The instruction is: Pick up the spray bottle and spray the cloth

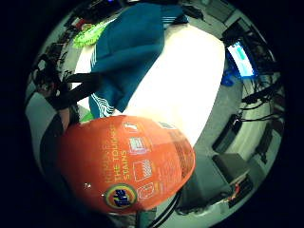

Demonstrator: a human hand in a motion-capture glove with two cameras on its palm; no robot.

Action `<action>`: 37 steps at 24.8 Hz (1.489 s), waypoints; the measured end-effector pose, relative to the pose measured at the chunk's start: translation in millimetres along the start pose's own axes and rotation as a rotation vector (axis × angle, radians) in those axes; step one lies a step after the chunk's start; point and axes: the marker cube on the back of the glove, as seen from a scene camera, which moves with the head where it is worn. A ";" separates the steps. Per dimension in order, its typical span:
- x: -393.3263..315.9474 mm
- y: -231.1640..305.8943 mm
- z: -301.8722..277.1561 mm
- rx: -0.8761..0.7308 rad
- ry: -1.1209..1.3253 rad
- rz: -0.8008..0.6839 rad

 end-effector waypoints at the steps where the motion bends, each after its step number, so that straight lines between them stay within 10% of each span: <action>1: -1.7 -2.5 1.0 -0.001 0.026 0.014; 37: -11.5 -23.4 45.1 -0.128 0.614 0.205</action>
